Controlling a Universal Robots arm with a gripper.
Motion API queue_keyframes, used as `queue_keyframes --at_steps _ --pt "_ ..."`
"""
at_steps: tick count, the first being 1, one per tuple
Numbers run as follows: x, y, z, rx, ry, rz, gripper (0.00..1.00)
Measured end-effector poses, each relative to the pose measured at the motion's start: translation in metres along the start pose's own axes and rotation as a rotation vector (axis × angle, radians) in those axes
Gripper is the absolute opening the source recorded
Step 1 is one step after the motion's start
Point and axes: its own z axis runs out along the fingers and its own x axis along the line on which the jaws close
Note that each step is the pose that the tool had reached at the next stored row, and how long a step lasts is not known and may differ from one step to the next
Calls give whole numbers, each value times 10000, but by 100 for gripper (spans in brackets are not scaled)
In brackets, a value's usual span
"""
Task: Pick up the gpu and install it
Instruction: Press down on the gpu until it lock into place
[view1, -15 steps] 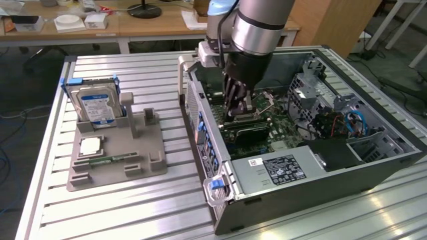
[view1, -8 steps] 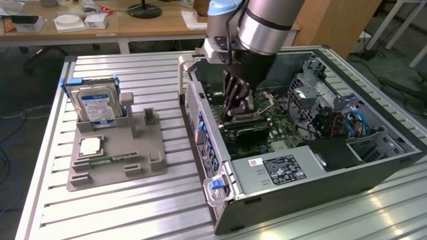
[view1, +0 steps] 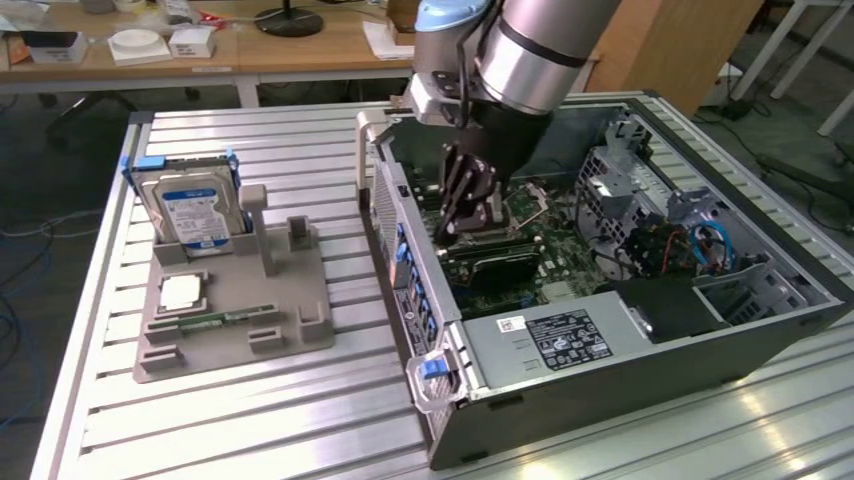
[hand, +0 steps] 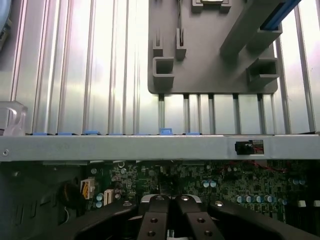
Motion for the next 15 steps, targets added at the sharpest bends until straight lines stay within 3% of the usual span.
queue_keyframes --at_steps 3,9,10,15 --pt "0 -4 16 -236 54 9 10" --pt "-1 -16 63 -499 172 36 10" --pt "-1 -17 71 -534 181 39 10" --pt "-1 -33 70 -560 183 37 10"
